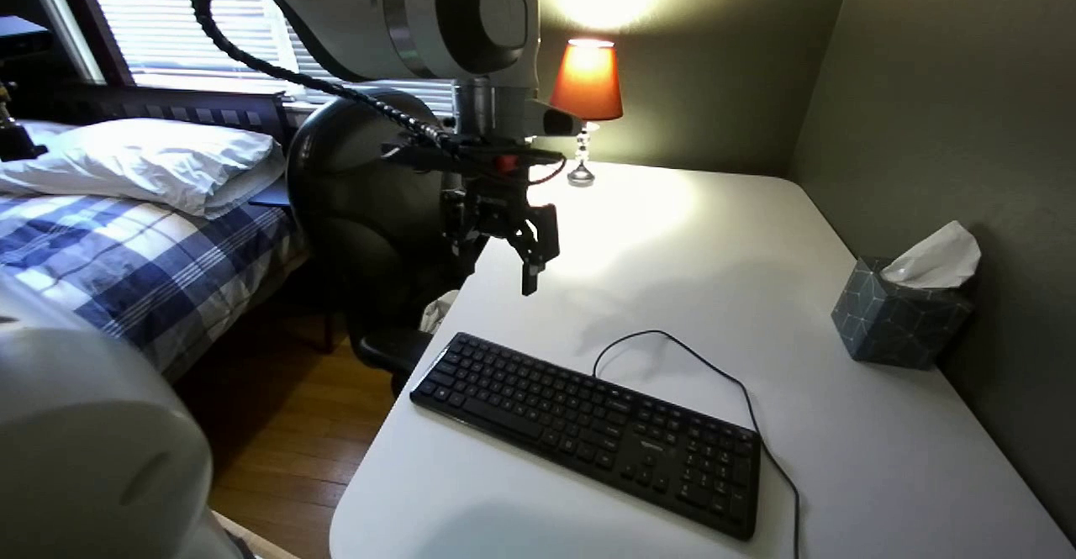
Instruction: Press a key on the keyboard
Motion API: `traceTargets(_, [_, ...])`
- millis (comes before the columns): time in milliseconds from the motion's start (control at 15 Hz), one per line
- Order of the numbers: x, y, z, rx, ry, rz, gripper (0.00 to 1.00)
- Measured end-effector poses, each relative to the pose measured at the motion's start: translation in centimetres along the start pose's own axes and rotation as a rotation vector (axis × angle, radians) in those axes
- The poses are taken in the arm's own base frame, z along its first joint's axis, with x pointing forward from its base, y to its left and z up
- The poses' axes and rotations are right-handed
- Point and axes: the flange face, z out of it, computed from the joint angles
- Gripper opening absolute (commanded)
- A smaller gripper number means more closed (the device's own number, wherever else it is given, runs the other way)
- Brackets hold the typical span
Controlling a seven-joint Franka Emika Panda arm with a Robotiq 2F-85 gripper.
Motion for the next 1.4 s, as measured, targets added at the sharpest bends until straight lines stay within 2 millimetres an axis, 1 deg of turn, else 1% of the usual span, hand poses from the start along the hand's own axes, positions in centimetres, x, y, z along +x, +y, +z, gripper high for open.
traceTargets(267, [1.4,0.5,1.0,0.009,-0.006,-0.084,1.00])
traceTargets(533, [2.3,0.8,2.3,0.015,-0.007,-0.145,1.00])
traceTargets(600, [2.5,0.9,2.7,0.017,-0.012,-0.151,0.89])
traceTargets(667, [2.6,1.1,3.1,0.018,-0.020,-0.157,0.73])
traceTargets(1133, [3.3,2.0,5.8,0.027,-0.078,-0.175,0.18])
traceTargets(1200, [3.5,2.0,6.0,0.028,-0.078,-0.175,0.36])
traceTargets(1333, [4.0,2.1,6.5,0.028,-0.076,-0.174,0.20])
traceTargets(1400, [4.1,2.1,6.6,0.028,-0.077,-0.174,0.19])
